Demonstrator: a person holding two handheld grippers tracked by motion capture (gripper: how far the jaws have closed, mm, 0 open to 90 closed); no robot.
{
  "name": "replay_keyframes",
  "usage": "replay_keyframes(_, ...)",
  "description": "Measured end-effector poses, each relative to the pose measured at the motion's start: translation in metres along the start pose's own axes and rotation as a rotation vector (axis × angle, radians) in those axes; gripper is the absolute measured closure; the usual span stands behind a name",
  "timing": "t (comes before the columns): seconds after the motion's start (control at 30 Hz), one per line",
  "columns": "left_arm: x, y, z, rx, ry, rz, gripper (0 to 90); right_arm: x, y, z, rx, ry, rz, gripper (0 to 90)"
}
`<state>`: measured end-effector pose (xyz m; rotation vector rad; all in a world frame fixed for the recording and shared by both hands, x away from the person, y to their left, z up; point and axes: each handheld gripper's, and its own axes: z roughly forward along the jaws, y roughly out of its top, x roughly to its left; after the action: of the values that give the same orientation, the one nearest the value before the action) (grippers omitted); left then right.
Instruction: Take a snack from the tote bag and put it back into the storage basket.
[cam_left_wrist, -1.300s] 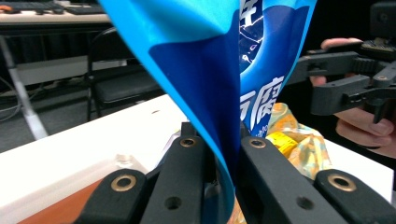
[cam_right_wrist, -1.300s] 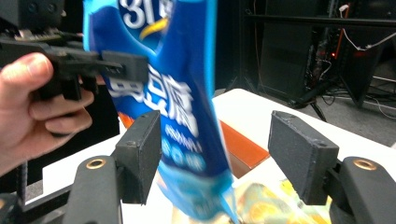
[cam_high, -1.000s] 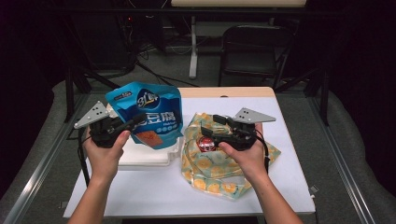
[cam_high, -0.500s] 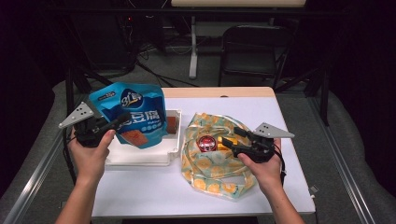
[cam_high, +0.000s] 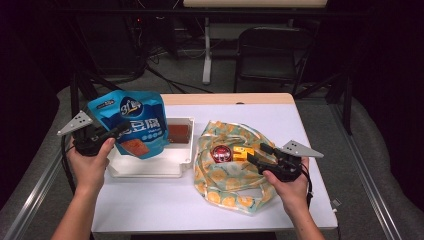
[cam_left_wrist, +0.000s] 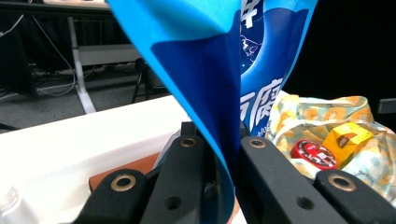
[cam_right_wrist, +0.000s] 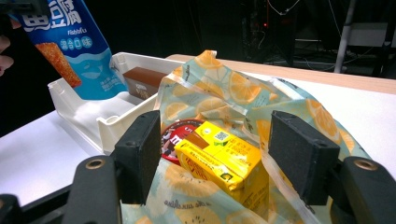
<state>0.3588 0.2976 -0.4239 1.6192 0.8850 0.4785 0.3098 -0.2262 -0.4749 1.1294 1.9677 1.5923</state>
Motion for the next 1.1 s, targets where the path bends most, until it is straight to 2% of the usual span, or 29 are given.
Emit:
replay_keyframes(0.17, 0.015, -0.012, 0.002, 0.019, 0.003, -0.011, 90.0, -0.001, -0.003, -0.002, 0.012, -0.009, -0.005, 34.7)
replay_keyframes(0.3, 0.026, -0.020, 0.000, 0.028, 0.003, -0.036, 90.0, -0.005, -0.007, -0.004, 0.010, -0.028, 0.011, 34.7)
replay_keyframes(0.57, 0.049, -0.030, 0.003, 0.042, 0.002, -0.067, 90.0, -0.005, -0.010, -0.001, 0.023, -0.034, 0.020, 34.7)
replay_keyframes(0.7, 0.055, -0.033, 0.007, 0.059, -0.001, -0.065, 90.0, -0.006, -0.011, -0.001, 0.027, -0.040, 0.023, 34.7)
replay_keyframes(0.9, 0.064, -0.037, 0.012, 0.062, 0.021, -0.072, 90.0, -0.004, -0.012, 0.000, 0.027, -0.044, 0.022, 34.6)
replay_keyframes(1.1, 0.074, -0.038, 0.015, 0.067, 0.006, -0.066, 89.9, -0.003, -0.015, 0.002, 0.036, -0.042, 0.023, 34.5)
